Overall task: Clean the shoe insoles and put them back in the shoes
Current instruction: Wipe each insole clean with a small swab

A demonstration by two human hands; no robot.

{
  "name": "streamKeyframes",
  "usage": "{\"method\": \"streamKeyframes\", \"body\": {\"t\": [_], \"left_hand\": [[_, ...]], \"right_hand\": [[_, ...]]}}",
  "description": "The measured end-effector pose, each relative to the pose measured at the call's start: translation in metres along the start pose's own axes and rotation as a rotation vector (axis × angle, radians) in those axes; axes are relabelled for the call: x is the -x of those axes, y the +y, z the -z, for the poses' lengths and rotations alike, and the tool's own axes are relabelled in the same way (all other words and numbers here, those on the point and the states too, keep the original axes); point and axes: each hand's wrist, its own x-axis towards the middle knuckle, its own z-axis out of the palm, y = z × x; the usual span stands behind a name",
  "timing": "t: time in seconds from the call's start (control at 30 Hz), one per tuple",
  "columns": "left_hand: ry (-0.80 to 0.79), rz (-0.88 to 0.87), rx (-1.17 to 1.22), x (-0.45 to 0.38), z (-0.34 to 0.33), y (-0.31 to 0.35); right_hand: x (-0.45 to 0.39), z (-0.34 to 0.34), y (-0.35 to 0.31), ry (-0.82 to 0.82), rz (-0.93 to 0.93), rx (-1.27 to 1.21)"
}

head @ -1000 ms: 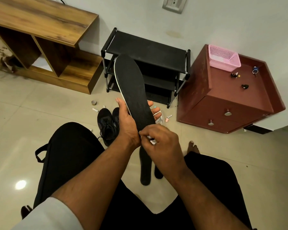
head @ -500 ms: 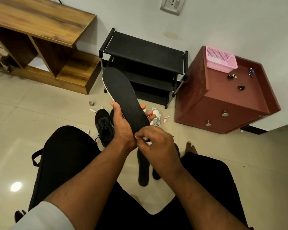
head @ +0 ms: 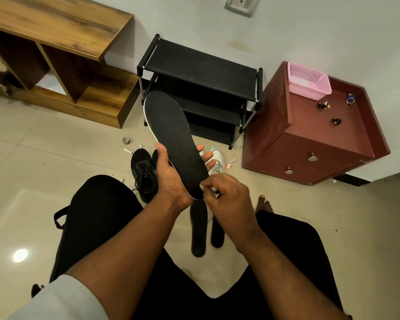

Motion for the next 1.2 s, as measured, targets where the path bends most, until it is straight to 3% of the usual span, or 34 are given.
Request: {"method": "streamKeyframes", "body": {"t": [0.1, 0.3, 0.5, 0.7, 0.9, 1.1, 1.2], "left_hand": [[-0.022, 0.033, 0.025, 0.002, 0.001, -0.003], [-0.027, 0.031, 0.009, 0.006, -0.001, -0.009], [-0.119, 0.067, 0.008, 0.007, 0.001, -0.019], [-0.039, 0.02, -0.046, 0.003, 0.004, -0.022], [-0.111, 0.032, -0.02, 0.005, 0.003, -0.015], [-0.017, -0.051, -0.038, 0.001, 0.002, -0.012], [-0.005, -0.025, -0.009, -0.001, 0.002, -0.011]], "right_hand": [[-0.002, 0.0, 0.008, 0.042, -0.061, 0.016], [0.006, 0.003, -0.012, -0.043, 0.115, -0.015], [0.0, 0.011, 0.014, 0.04, -0.055, 0.014], [0.015, -0.002, -0.015, -0.057, 0.134, -0.027], [0.005, 0.004, 0.02, 0.016, -0.085, 0.02], [0.018, -0.006, -0.012, -0.015, 0.094, -0.002], [0.018, -0.004, -0.003, 0.011, 0.048, -0.03]]}}
